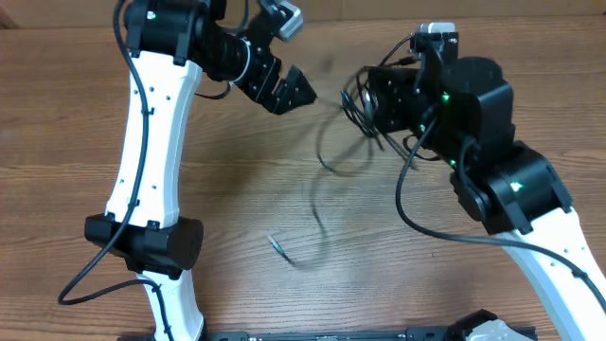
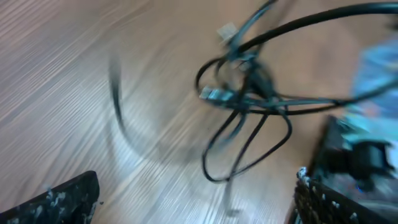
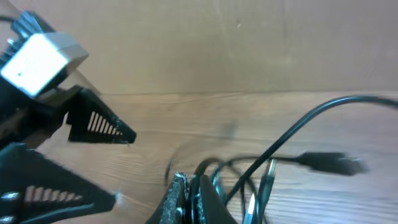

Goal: Untangle cables

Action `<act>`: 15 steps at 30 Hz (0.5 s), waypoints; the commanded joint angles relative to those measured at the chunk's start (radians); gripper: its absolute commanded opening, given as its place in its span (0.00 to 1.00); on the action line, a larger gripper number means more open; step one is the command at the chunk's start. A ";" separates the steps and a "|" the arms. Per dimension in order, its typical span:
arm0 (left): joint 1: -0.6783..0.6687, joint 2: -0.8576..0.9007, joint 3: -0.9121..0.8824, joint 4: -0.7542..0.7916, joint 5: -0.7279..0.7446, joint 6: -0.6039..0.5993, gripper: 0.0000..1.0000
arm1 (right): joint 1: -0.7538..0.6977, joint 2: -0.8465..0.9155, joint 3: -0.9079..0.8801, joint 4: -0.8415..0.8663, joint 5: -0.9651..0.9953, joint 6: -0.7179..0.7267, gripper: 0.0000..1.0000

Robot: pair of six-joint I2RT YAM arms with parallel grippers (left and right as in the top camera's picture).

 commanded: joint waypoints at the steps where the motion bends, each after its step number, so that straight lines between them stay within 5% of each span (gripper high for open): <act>1: -0.015 0.003 -0.056 0.024 0.254 0.256 1.00 | -0.001 -0.040 0.008 -0.016 0.056 -0.111 0.04; 15: -0.147 0.003 -0.300 0.266 0.225 0.319 0.98 | -0.001 -0.046 0.008 -0.035 0.079 -0.111 0.04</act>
